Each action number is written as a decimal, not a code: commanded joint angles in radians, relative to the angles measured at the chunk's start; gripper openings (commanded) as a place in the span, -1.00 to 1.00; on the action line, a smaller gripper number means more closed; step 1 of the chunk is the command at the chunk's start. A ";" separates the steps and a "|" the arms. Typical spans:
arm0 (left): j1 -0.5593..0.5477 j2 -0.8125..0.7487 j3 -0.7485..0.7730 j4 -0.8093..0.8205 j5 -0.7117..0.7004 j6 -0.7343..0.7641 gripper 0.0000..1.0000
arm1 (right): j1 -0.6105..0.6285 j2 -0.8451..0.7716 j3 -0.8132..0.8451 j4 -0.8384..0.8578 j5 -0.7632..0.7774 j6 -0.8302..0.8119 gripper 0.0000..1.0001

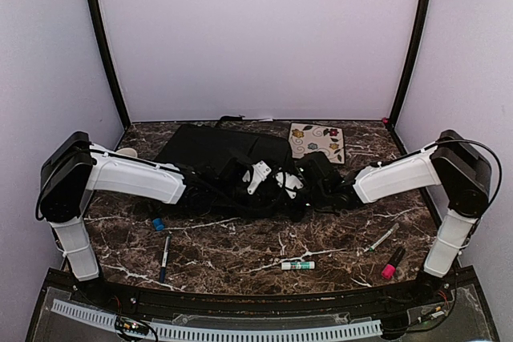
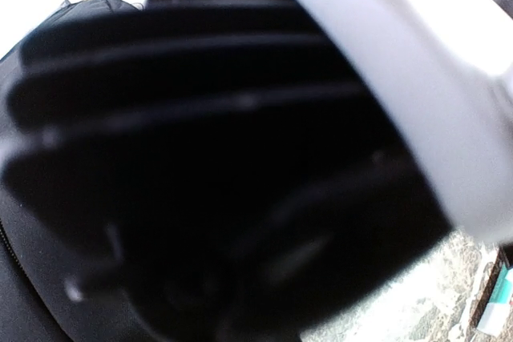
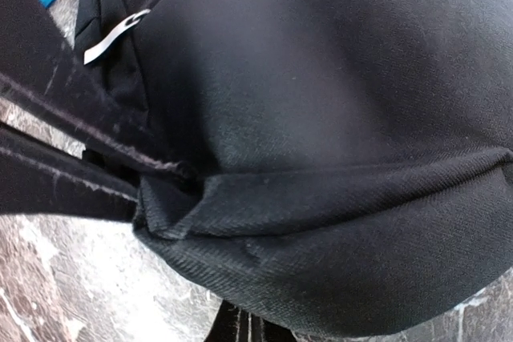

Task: Pack the student bag
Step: Zip the student bag into the largest pocket of the bag, then hold the largest pocket of the student bag, then zip the student bag into the largest pocket of the bag, then pick up the glue stick from the center of the board.

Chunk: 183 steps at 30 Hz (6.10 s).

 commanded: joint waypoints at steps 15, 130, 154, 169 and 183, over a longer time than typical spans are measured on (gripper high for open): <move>-0.007 -0.131 -0.156 0.066 0.066 0.017 -1.00 | -0.129 -0.084 -0.003 -0.189 -0.030 -0.125 -1.00; -0.131 -0.309 -0.208 -0.199 -0.009 -0.087 -1.00 | -0.297 0.304 0.574 -0.491 -0.163 -0.417 -0.90; -0.107 -0.431 -0.208 -0.315 -0.284 -0.189 0.21 | -0.057 -0.365 -0.033 -0.678 -0.263 -0.569 -0.12; -0.090 -0.409 -0.188 -0.367 -0.348 -0.262 0.36 | 0.259 -0.257 -0.096 -0.599 -0.019 -0.510 -0.09; -0.056 -0.442 -0.190 -0.434 -0.408 -0.260 0.43 | 0.263 -0.134 -0.057 -0.575 0.056 -0.470 -0.54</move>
